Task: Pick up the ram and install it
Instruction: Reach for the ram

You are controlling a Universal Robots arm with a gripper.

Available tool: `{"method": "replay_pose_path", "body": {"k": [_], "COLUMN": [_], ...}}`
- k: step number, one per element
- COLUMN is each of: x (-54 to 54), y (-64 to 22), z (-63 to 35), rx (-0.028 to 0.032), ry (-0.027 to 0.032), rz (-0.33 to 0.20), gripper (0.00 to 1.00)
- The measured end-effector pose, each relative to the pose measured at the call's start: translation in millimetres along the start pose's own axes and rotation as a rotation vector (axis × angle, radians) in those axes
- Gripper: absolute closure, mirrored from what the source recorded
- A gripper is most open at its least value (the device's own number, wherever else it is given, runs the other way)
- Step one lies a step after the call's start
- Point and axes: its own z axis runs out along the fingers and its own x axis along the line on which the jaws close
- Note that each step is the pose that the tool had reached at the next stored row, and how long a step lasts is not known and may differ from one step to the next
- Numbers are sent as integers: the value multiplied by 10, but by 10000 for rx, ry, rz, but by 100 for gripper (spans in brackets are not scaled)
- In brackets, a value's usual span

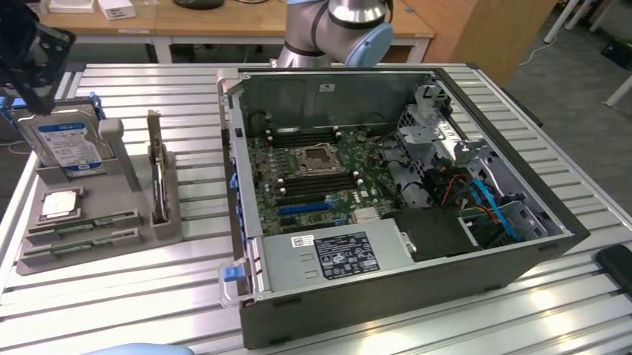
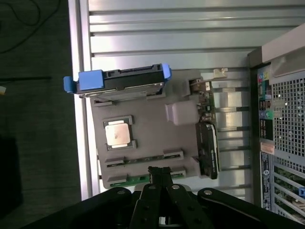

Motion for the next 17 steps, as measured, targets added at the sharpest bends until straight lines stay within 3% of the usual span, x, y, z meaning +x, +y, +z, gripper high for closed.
{"method": "replay_pose_path", "body": {"k": [3, 17], "x": [41, 42], "y": [-4, -4], "z": [1, 21], "rx": [0, 1], "ry": [-1, 4], "rz": [0, 0], "gripper": [90, 90]}}
